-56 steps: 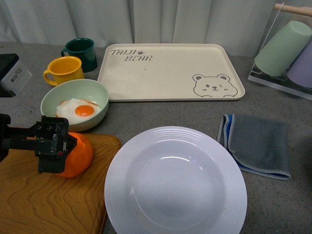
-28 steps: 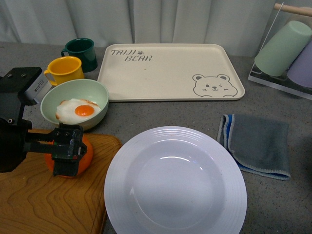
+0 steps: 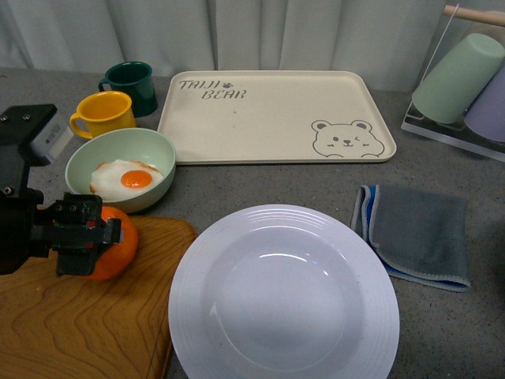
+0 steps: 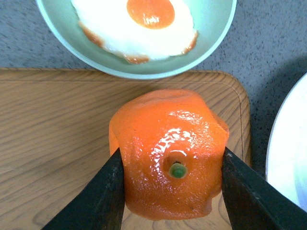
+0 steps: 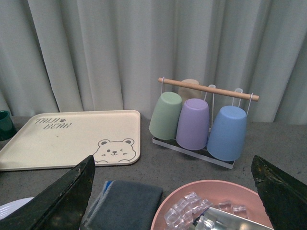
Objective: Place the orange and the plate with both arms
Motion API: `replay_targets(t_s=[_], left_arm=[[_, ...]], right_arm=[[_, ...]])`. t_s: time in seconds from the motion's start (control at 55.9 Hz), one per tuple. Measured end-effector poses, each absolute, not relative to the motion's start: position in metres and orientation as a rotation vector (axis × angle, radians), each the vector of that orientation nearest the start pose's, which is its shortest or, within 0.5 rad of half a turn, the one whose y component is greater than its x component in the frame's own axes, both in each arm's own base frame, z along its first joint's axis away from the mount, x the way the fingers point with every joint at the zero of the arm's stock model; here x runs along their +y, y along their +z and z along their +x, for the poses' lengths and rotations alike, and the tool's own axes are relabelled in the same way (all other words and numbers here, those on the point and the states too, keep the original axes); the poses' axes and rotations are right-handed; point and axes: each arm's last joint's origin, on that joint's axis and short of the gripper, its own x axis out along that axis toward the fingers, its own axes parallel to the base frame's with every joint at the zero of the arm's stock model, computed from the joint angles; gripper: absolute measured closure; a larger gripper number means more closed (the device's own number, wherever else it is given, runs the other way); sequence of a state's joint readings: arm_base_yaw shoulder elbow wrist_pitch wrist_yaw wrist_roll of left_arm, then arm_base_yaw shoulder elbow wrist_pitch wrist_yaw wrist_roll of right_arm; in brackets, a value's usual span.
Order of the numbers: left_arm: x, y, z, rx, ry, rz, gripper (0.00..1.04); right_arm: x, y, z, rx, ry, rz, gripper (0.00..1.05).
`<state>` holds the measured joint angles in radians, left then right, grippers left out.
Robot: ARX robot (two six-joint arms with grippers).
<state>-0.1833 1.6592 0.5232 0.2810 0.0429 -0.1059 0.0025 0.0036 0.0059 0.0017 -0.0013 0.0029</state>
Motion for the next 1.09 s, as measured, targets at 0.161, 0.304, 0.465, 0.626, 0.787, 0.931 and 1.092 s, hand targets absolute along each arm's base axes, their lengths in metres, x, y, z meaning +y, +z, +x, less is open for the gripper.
replay_targets(t_s=[0.161,0.304,0.465,0.626,0.787,0.931,1.092], left_arm=[[-0.054,0.122,0.249,0.777,-0.152,0.002,0.57],[-0.074,0.128,0.244,0.738,-0.199,0.047,0.58],[-0.109,0.121,0.239,0.752,-0.289,0.085,0.58],[-0.149,0.118,0.241,0.723,-0.385,0.093,0.58],[-0.167,0.105,0.24,0.764,-0.414,0.105,0.58],[-0.174,0.098,0.237,0.789,-0.431,0.114,0.58],[-0.185,0.091,0.233,0.81,-0.451,0.112,0.58]], right_arm=[[0.0,0.165,0.098,-0.004,0.004,0.003,0.09],[0.0,0.165,0.098,-0.004,0.004,0.002,0.09],[0.0,0.165,0.098,-0.004,0.004,0.003,0.09],[0.0,0.165,0.098,-0.004,0.004,0.003,0.09],[0.0,0.165,0.098,-0.004,0.004,0.003,0.09],[0.0,0.165,0.098,-0.004,0.004,0.003,0.09],[0.0,0.165,0.098,-0.004,0.004,0.002,0.09]])
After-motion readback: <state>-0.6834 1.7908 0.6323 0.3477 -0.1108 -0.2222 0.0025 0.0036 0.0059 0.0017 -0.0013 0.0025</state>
